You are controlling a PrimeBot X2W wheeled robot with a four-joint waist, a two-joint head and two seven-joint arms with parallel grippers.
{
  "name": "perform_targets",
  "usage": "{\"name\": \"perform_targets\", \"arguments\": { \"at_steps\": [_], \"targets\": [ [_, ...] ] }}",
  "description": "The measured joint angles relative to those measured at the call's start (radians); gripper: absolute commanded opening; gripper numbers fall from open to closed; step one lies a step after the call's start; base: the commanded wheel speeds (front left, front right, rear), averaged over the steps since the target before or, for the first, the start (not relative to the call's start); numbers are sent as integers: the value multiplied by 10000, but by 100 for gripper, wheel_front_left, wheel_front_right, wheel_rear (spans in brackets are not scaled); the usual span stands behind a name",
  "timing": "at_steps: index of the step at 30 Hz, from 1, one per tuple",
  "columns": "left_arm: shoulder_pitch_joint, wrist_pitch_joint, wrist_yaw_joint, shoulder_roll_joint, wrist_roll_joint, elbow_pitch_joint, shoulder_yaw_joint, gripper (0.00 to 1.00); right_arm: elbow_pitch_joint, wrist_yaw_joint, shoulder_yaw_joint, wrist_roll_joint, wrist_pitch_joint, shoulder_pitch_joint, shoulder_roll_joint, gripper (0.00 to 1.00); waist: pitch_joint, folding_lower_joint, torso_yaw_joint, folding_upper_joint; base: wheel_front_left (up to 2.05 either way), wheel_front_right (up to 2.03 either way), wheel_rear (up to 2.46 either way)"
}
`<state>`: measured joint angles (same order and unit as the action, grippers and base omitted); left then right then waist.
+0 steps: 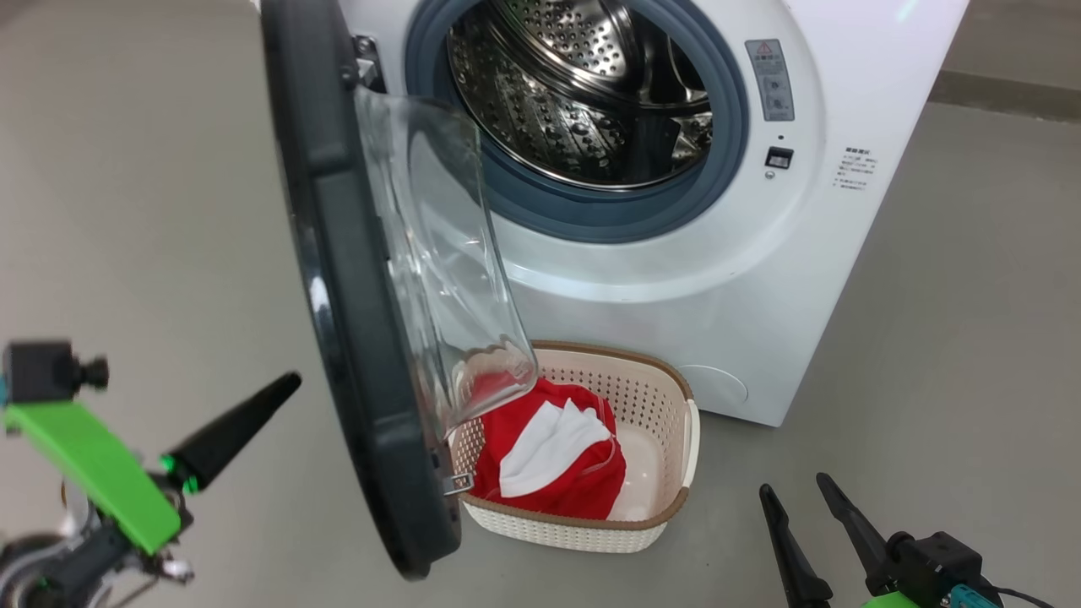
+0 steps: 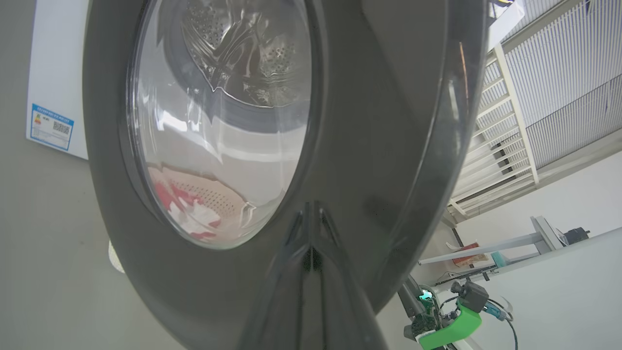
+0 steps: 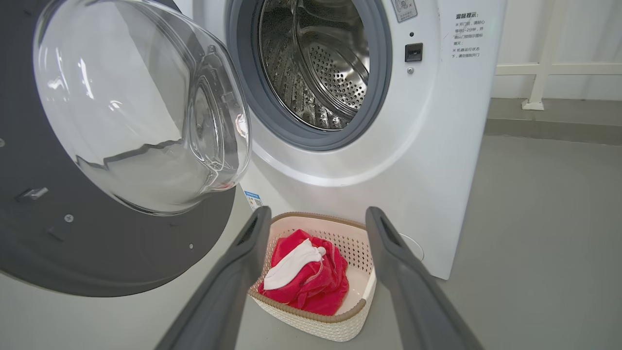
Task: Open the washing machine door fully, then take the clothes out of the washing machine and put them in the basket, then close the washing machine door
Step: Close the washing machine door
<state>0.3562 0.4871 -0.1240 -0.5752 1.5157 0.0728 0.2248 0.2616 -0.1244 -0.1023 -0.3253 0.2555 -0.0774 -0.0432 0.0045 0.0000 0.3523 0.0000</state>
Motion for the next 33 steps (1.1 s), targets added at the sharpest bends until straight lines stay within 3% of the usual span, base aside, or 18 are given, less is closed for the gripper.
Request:
{"name": "perform_targets", "arguments": {
  "at_steps": [1, 3, 6, 7, 8, 9, 23, 27, 33],
  "targets": [
    [-198, -192, 0, 13, -21, 38, -12, 12, 2, 0, -10, -4, 0, -2, 0, 100, -30, 0, 27, 0, 0, 0, 0],
    [-607, -610, 0, 44, -29, 163, -46, 32, 2, 0, -31, -44, 0, -6, 2, 100, -96, 0, 82, 0, 0, 0, 0],
    [-1193, -1256, 0, 161, -79, 384, -136, 47, 10, 0, -65, -176, 0, -12, 4, 100, -197, 0, 172, 0, 0, 0, 0],
    [-1388, -1509, 0, 203, -128, 476, -167, 80, 10, 0, -77, -176, 0, -13, 4, 100, -223, 0, 203, 0, 0, 0, 0],
    [-1587, -1749, 0, 255, -128, 575, -209, 95, 12, 0, -88, -176, 0, -15, 6, 100, -250, 0, 231, 0, 0, 0, 0],
    [-1772, -1948, 0, 305, -127, 656, -238, 100, 19, 0, -96, -176, 0, -15, 6, 100, -273, 0, 258, 0, 0, 0, 0],
    [-3751, -5072, 0, 1175, -307, 1825, -249, 100, 107, 0, -265, -242, 0, -20, 10, 100, -376, 1, 470, 0, 0, 0, 0],
    [-3888, -6107, 0, 1244, -855, 2052, 104, 100, 113, 0, -291, -242, 0, -20, 10, 100, -335, 1, 482, 0, 0, 0, 0],
    [-3932, -7285, -8, 1162, -2798, 2709, 1313, 100, 130, 0, -293, -244, 0, -12, 10, 100, -229, 0, 468, 0, 0, 0, 0]
  ]
}}
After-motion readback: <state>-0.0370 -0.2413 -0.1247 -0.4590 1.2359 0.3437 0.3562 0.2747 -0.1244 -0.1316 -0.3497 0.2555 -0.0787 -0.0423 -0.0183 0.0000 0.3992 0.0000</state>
